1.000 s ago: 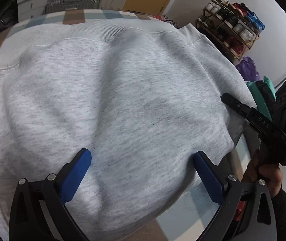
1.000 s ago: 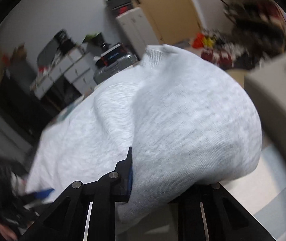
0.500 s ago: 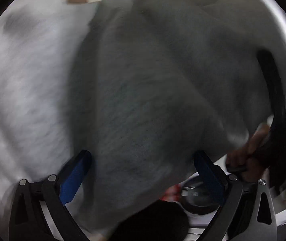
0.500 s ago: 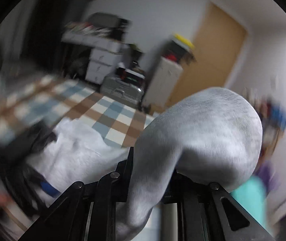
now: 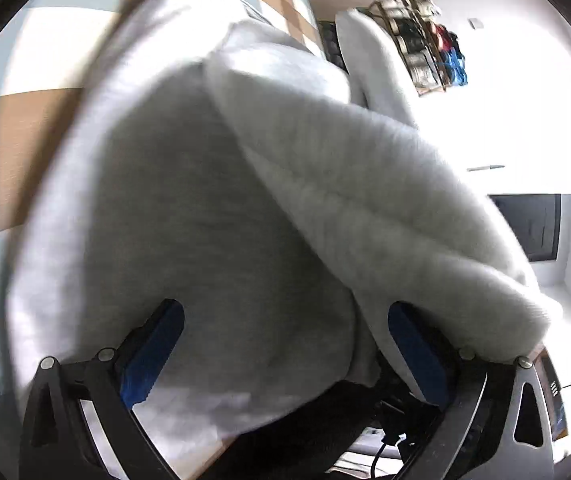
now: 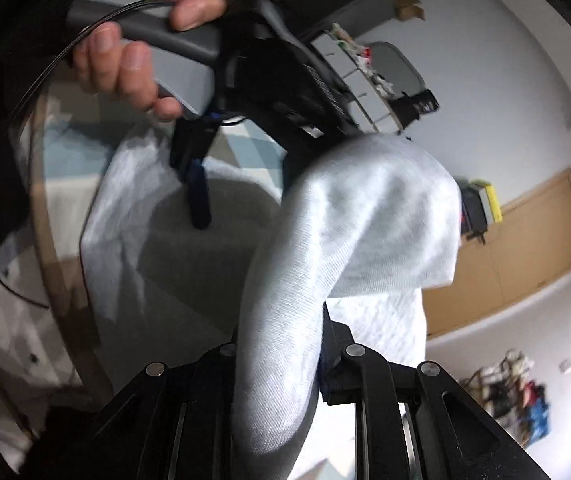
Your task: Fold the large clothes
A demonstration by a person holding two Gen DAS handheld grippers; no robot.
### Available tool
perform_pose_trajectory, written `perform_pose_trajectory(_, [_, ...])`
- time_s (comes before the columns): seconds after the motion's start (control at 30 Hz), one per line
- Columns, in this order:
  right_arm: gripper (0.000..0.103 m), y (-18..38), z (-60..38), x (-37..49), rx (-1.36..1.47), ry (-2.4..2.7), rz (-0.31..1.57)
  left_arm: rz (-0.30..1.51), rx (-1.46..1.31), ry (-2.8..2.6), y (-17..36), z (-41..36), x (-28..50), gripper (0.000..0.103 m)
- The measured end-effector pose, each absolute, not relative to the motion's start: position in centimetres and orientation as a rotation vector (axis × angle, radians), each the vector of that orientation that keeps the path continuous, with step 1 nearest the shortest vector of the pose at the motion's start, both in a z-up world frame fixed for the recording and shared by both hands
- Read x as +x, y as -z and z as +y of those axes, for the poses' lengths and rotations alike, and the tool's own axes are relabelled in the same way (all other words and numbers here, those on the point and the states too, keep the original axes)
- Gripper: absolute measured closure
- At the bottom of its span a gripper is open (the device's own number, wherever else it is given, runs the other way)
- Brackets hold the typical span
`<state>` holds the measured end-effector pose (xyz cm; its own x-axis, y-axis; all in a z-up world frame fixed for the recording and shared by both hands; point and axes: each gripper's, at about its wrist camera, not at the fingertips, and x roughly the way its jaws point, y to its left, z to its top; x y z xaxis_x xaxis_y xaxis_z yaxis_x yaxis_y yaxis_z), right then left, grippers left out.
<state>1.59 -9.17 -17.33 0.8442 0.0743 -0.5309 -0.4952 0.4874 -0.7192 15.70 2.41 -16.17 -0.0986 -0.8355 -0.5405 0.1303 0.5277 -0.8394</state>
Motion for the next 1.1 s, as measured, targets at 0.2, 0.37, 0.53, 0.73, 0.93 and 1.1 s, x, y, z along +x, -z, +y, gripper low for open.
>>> perform_pose_trajectory(0.2, [0.084, 12.8, -13.9, 3.9, -0.579, -0.340, 0.567, 1.402, -0.456, 0.840, 15.5, 2.9, 15.1, 0.004])
perform_pose_trajectory(0.37, [0.085, 9.3, -16.0, 5.7, -0.283, -0.339, 0.585, 1.383, -0.523, 0.863, 15.7, 3.2, 15.6, 0.003])
perform_pose_trajectory(0.53, [0.085, 5.2, -21.7, 7.9, 0.057, -0.232, 0.563, 1.394, -0.575, 0.890, 16.0, 3.4, 16.0, 0.003])
perform_pose_trajectory(0.73, [0.086, 3.4, -26.0, 9.1, 0.138, -0.125, 0.524, 1.415, -0.578, 0.933, 16.6, 0.7, 15.8, 0.003])
perform_pose_trajectory(0.93, [0.085, 1.1, -23.7, 5.9, -0.040, -0.188, 0.468, 1.414, -0.608, 0.960, 17.7, 1.4, 15.5, 0.003])
perform_pose_trajectory(1.1, [0.084, 6.1, -16.6, 5.6, -0.445, -0.225, 0.570, 1.442, -0.747, 1.004, 18.4, 3.6, 16.8, 0.003])
